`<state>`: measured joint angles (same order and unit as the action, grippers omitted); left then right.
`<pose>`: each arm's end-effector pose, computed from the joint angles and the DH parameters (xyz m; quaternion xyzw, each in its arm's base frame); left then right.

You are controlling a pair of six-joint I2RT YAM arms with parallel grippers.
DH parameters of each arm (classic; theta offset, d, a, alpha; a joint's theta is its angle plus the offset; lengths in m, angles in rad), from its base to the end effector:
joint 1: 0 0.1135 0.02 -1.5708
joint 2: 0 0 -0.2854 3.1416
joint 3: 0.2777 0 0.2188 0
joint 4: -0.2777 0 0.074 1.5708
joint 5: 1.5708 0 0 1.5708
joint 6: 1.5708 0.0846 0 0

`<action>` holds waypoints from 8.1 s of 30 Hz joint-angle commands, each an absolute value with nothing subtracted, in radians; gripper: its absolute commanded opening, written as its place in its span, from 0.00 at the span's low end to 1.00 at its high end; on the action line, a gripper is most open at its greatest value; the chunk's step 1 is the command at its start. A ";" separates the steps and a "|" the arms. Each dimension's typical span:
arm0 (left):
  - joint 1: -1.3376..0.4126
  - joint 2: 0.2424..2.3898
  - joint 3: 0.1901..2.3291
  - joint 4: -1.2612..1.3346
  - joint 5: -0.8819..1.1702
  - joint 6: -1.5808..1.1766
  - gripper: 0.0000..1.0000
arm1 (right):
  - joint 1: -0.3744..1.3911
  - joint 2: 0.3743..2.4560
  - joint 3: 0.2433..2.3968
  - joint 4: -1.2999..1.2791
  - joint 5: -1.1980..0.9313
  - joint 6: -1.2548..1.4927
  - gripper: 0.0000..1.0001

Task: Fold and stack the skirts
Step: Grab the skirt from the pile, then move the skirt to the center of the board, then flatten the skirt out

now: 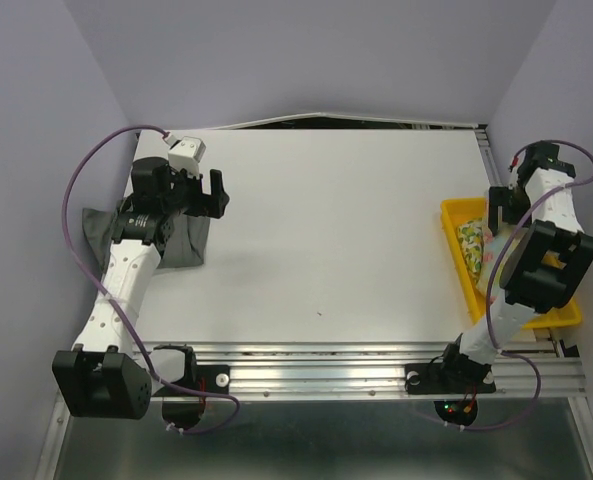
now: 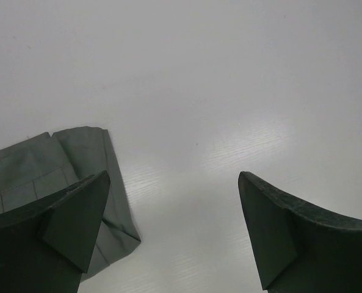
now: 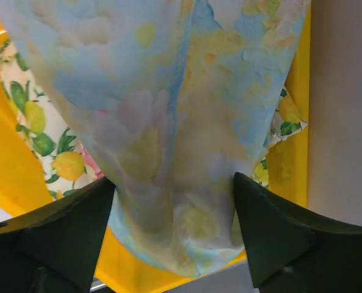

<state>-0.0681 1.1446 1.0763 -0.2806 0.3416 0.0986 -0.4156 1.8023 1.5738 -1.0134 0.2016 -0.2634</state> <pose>0.2580 -0.0460 0.3663 0.1644 0.7963 -0.1306 0.5674 0.3177 -0.1587 0.2536 0.0911 0.9774 -0.1479 0.1205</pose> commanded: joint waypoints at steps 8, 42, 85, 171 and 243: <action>-0.066 1.173 1.138 -0.258 0.380 0.103 0.98 | -0.460 1.829 1.568 -0.925 0.224 -0.285 0.14; -0.018 1.072 1.132 -0.248 0.563 0.103 0.89 | 0.170 1.681 1.775 -0.753 -0.868 -0.034 0.01; -0.584 1.212 0.923 -0.298 0.266 0.518 0.85 | 0.144 2.146 1.520 -0.477 -0.624 0.356 0.36; -0.663 1.561 0.988 -0.371 0.319 0.368 0.50 | 0.117 1.798 1.190 -1.014 -0.386 -0.256 0.53; -0.532 1.860 1.725 -0.977 0.474 0.669 0.08 | 0.072 1.910 1.609 -0.956 -0.172 -0.298 0.61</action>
